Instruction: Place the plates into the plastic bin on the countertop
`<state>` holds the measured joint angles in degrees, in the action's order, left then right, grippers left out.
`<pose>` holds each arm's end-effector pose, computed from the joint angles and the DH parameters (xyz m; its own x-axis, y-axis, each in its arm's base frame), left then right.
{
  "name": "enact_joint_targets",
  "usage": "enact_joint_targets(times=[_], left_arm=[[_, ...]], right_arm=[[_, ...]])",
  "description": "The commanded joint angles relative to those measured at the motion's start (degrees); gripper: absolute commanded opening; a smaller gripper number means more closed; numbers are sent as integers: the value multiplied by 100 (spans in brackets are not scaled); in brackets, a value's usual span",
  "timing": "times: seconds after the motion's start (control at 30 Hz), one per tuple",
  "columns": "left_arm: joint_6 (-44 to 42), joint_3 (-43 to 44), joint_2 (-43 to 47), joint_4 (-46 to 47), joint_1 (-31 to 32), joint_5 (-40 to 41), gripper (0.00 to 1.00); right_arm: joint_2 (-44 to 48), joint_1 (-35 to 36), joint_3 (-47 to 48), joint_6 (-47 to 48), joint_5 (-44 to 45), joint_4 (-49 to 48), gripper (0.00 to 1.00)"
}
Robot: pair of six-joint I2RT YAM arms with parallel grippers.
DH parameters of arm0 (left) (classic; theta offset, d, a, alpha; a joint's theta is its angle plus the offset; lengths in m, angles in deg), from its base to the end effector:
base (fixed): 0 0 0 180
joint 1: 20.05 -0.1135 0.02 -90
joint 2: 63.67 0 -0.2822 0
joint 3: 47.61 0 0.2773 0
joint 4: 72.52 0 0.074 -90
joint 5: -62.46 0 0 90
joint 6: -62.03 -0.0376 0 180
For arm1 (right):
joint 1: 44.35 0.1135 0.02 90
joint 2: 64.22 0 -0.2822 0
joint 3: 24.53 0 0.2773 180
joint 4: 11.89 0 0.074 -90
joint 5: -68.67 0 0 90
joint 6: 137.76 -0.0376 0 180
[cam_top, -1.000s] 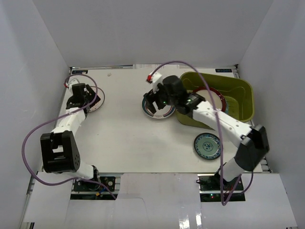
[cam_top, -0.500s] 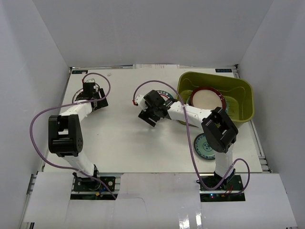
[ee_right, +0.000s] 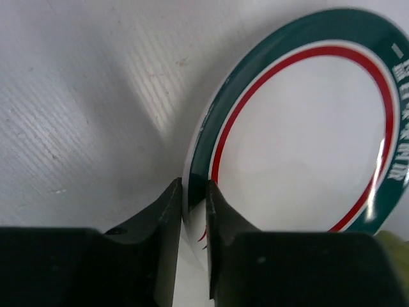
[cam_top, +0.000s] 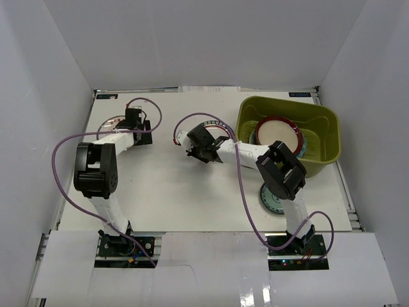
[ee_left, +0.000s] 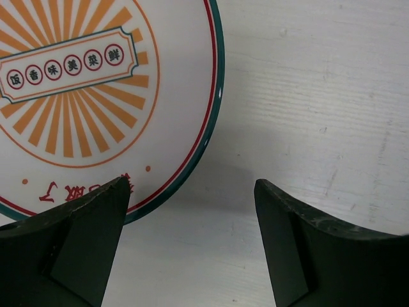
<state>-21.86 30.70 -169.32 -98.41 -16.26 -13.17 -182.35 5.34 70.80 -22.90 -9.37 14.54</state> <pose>0.4083 -0.0177 0.1694 -0.7858 -0.0513 -0.6164 -0.1688 0.9765 0.1340 0.3171 0.3618 0.1710 -0.1677 -0.8334 -0.5265 -0.8034 0.4251 -0.4169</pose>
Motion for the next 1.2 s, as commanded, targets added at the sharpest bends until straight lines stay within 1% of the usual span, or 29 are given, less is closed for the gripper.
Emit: enact_joint_targets(times=[0.0, 0.03, 0.1, 0.17, 0.37, 0.4, 0.53, 0.57, 0.6, 0.63, 0.67, 0.7, 0.77, 0.8, 0.83, 0.87, 0.93, 0.97, 1.0, 1.03, 1.07, 1.17], left_arm=[[-189, 326, -52, -41, 34, 512, 89], [-189, 361, -140, -76, 34, 549, 89], [-198, 361, -193, -76, 43, 654, 89], [-198, 352, -281, -94, 43, 839, 87], [-171, 238, -448, -94, 95, 1270, 82], [-163, 212, -466, -94, 95, 1287, 80], [-128, 185, -527, -103, 130, 1323, 70], [-145, 185, -571, -94, 148, 1375, 67], [-145, 185, -597, -103, 183, 1402, 52], [-171, 185, -615, -94, 209, 1445, 44], [-171, 185, -633, -94, 227, 1498, 38], [-171, 185, -668, -94, 262, 1585, 28], [-189, 185, -677, -103, 280, 1630, 18], [-180, 168, -668, -111, 297, 1656, 8], [-163, 168, -659, -111, 298, 1657, 4], [-154, 159, -650, -120, 306, 1657, 0], [-119, 150, -598, -129, 333, 1648, 0], [-84, 142, -563, -120, 350, 1639, 0], [-75, 133, -519, -112, 376, 1613, 0], [-49, 150, -440, -120, 411, 1578, 0], [-40, 159, -387, -120, 473, 1578, 0], [4, 273, -132, -120, 622, 1534, 0]], right_arm=[[87, 172, -3, 133, 209, -479, 15], [149, 216, -47, 142, 218, -540, 11], [394, 321, -266, 168, 253, -839, 8], [614, 400, -450, 159, 271, -1084, 8], [1958, 665, -724, -16, 429, -1656, 8], [2360, 665, -741, -69, 464, -1753, 8], [3373, 665, -882, -271, 596, -2052, 8], [3732, 665, -891, -324, 709, -2105, 8], [3883, 665, -908, -333, 780, -2166, 8], [4050, 665, -935, -324, 850, -2315, 8], [4165, 665, -944, -237, 956, -2377, 8], [4349, 656, -935, -158, 1270, -2413, 8], [4447, 630, -891, 183, 1632, -2387, 8], [4491, 534, -891, 299, 2016, -2360, 8], [4500, 437, -926, 370, 2185, -2230, 8], [4535, 175, -978, 370, 2344, -2124, 8], [4623, -151, -1162, 248, 2354, -1913, 8], [4710, -553, -1364, 143, 2232, -1808, 8], [4755, -740, -1453, -85, 2179, -1711, 8], [4833, -942, -1567, -191, 1970, -1605, 8], [4860, -1344, -1785, -297, 1793, -1578, 8], [4712, -1865, -1998, -578, 1397, -1534, 8]])
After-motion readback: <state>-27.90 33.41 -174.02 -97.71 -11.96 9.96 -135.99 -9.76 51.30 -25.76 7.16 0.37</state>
